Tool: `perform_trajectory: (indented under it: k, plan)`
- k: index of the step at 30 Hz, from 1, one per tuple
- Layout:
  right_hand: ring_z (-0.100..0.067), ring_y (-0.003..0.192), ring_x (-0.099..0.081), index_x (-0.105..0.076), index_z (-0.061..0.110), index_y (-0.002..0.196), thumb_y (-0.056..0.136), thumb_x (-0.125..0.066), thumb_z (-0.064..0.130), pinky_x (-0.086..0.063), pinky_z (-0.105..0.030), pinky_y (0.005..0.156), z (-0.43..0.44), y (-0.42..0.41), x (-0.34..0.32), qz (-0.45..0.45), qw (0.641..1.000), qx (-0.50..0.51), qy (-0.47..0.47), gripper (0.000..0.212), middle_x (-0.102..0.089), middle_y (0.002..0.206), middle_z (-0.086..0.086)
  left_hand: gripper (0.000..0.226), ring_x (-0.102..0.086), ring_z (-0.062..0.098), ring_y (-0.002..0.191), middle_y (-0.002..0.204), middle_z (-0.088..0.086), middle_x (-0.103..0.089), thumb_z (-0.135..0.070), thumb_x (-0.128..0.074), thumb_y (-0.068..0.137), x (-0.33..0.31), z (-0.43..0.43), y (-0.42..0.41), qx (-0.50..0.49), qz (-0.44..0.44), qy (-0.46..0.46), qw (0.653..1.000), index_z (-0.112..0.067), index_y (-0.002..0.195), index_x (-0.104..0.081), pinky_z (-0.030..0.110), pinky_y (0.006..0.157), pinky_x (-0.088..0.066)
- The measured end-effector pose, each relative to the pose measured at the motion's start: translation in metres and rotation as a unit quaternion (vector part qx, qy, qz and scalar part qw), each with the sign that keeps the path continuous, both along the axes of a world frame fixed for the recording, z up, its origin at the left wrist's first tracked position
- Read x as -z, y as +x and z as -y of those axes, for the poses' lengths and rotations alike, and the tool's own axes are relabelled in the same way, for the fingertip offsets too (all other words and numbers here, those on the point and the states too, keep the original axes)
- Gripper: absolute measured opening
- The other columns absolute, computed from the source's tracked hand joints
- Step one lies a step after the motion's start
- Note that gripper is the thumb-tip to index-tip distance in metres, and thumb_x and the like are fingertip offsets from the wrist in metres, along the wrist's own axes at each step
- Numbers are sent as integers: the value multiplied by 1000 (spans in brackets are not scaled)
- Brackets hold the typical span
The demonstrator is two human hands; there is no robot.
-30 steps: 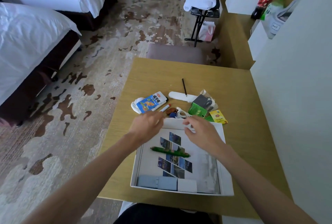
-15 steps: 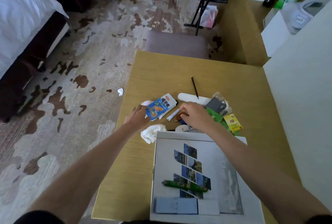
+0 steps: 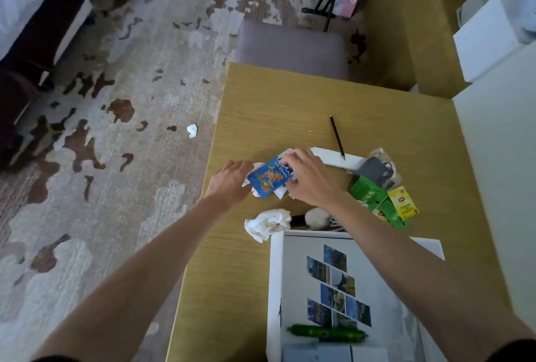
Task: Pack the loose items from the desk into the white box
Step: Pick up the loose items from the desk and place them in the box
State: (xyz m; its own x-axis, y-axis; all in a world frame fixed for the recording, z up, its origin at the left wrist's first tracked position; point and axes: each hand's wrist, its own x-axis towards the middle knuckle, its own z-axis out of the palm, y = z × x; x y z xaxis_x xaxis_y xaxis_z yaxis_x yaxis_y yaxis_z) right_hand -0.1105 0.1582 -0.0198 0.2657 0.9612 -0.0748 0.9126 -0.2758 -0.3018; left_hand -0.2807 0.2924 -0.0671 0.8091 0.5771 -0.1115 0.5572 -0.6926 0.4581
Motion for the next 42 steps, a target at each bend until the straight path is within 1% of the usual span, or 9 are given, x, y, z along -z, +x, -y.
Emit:
perform_trajectory:
  k: [5,10,15,20,23,26,32,39,42]
  plan:
    - [-4,85,-60,-68,30,93,68,-71,57,-51,-27,76,4,-31,-17,-215,956,-3,-198,36,-65,91,16,30,-64,28,92,105,8,-68,-19,-60,78,-8,-6,-19,-115,54,-82,988,-24,107,-66,34,72,-51]
    - [-18,91,-61,-71,20,100,75,-72,30,-51,-35,79,-5,-50,-15,-142,939,-65,-307,27,-69,98,1,26,-66,24,90,100,6,-72,-15,-61,83,-34,-3,-45,-104,85,-99,986,-20,107,-71,34,78,-53]
    - [-19,90,-64,-72,18,96,80,-59,17,-53,-38,80,10,-53,-41,-175,954,-53,-237,20,-71,95,-2,26,-64,21,79,92,11,-72,-8,-56,85,-68,13,-64,-176,115,-160,964,-13,105,-72,33,71,-54]
    - [1,53,-51,-64,27,77,89,-59,25,-37,-24,53,52,-44,-103,-272,962,33,-7,13,-60,64,11,19,-68,19,82,98,13,-66,-16,-57,92,-120,52,-69,-285,304,-355,837,-5,106,-64,31,63,-61]
    - [15,70,-59,-53,33,88,95,-55,33,-44,-6,60,87,-41,-135,-377,919,77,92,7,-63,76,24,10,-70,12,83,97,3,-67,-18,-56,92,-146,86,-64,-264,369,-410,791,-19,100,-62,35,65,-61]
    - [29,79,-52,-51,40,90,97,-52,33,-37,6,59,119,-35,-153,-397,899,99,158,10,-60,78,45,21,-70,17,90,105,3,-68,-15,-54,92,-157,121,-54,-210,357,-383,826,-21,112,-59,36,66,-60]
    - [7,79,-57,-54,22,120,100,-44,25,-37,-10,62,176,-22,-152,-299,901,186,254,22,-57,97,20,40,-60,4,95,108,-10,-65,2,-52,86,-161,179,-34,-135,298,-108,939,-22,115,-65,12,79,-46]
    - [-1,99,-54,-48,33,132,100,-40,39,-41,-17,80,222,-40,-126,-426,889,122,117,34,-56,117,12,56,-56,-7,104,106,-19,-64,22,-45,70,-151,236,-27,-91,359,-73,926,-21,97,-70,7,88,-41]
    - [-10,123,-50,-47,33,135,95,-37,59,-37,-36,105,227,-50,-112,-601,785,144,45,49,-55,134,11,57,-57,1,107,106,-10,-64,22,-41,68,-143,248,-29,-113,351,-95,925,-21,87,-71,11,89,-42]
